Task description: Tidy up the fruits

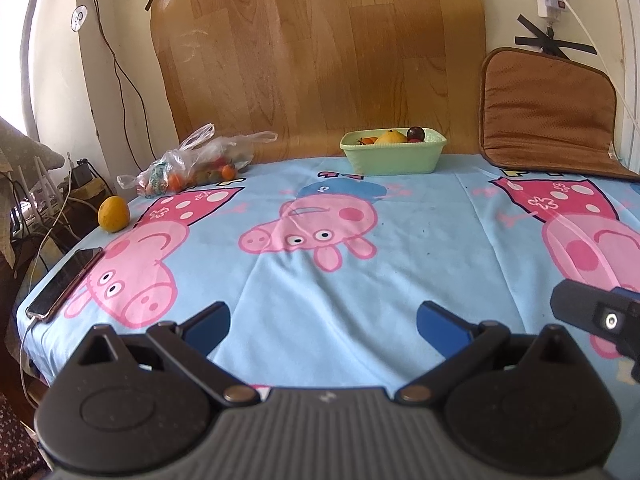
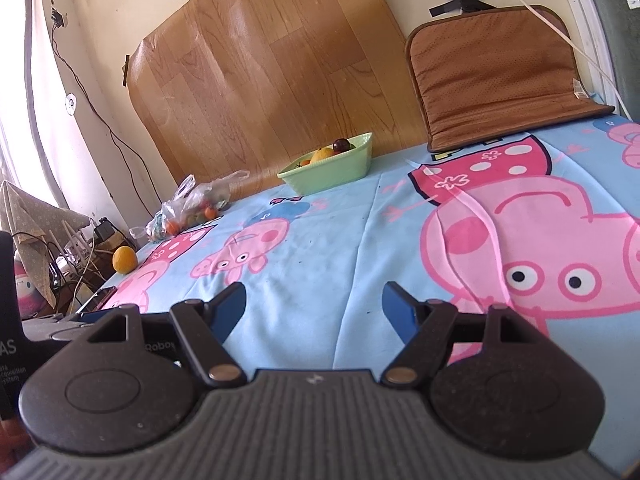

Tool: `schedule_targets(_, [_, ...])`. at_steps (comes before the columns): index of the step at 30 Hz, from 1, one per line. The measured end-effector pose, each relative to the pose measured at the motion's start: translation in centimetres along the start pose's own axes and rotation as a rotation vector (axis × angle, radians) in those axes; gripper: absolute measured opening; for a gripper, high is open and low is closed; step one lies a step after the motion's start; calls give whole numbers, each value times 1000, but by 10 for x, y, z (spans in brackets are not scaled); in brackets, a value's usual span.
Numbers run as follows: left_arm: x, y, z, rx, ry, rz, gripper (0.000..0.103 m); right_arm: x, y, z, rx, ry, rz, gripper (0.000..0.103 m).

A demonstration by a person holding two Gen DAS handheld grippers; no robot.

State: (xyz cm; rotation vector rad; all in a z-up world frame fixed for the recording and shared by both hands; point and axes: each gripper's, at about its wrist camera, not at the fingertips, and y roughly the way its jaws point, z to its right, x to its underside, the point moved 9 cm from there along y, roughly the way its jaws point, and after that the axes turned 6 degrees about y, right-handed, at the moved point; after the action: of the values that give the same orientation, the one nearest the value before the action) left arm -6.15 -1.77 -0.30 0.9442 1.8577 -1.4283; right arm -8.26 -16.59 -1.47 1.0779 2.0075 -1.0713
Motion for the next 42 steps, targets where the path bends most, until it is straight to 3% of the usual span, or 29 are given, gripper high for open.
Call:
schedule_targets(6, [-7, -1, -9, -40, -7, 11, 103, 1, 0, 0, -5, 0, -1, 77])
schedule_targets(42, [-3, -2, -10, -17, -23, -10, 103, 0, -1, 0, -8, -28, 12, 77])
